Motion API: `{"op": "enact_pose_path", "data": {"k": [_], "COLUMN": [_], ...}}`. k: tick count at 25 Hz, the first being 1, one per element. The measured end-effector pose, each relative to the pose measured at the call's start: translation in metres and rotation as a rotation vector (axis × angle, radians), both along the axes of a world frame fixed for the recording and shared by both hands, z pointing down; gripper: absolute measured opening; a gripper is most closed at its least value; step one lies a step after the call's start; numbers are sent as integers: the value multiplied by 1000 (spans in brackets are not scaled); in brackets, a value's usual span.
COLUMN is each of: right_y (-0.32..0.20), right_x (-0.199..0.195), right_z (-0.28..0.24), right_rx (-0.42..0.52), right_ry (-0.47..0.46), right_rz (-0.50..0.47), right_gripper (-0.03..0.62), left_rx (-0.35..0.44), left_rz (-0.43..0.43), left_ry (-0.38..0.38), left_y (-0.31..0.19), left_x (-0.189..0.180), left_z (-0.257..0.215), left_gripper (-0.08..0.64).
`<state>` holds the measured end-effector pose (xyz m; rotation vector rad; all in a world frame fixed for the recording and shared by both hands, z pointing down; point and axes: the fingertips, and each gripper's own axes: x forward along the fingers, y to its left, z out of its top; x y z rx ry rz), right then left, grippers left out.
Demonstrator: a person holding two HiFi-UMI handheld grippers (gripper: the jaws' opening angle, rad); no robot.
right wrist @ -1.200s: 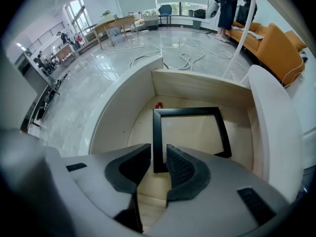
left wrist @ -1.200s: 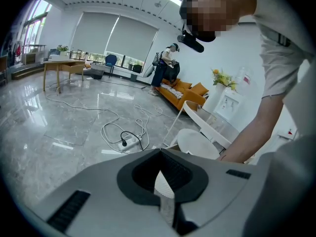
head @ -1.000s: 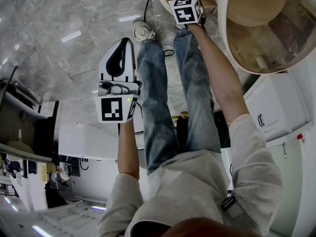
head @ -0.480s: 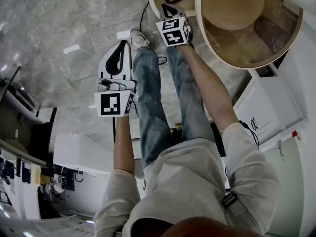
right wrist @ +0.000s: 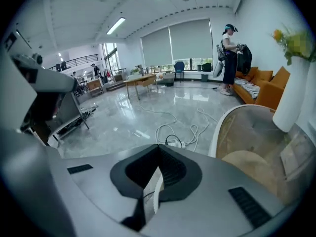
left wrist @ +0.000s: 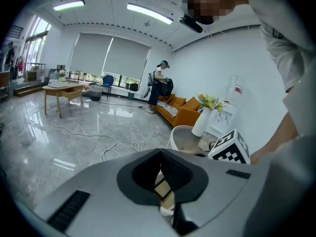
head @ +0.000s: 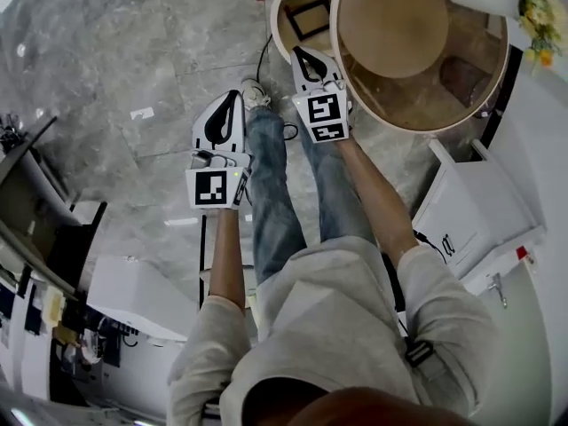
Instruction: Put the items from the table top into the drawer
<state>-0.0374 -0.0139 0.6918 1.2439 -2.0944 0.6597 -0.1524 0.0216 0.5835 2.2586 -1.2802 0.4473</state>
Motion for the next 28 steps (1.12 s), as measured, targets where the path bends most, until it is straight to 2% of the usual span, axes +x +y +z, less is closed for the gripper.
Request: {"op": "enact_pose_path", "data": {"k": [5,12,16,23,28], "right_y": [-11,-29,-53,-53,-73], "right_x": [20,57,73,89,89], "right_z": [-85,-192,-255,-369,-444], "right_rx": [71,173,249,339,432], "right_ry": [-61,-47,-76,-92,-104], "right_rz": [17,13,13,26,23], "right_gripper": [25,23,23,23,23], "left_rx": [50,136,222,280,344], "left_rz": [-36,-89,-104,-104,-120], "left_ry": [1,-7,-37,-28,-67], "left_y": [-9,-25,-47,-39,-49], "left_x": [7,10,8,3,-16], "left_z": [-51,-138,-194,-298,-356], "left_gripper": [15,15,15,15,15]}}
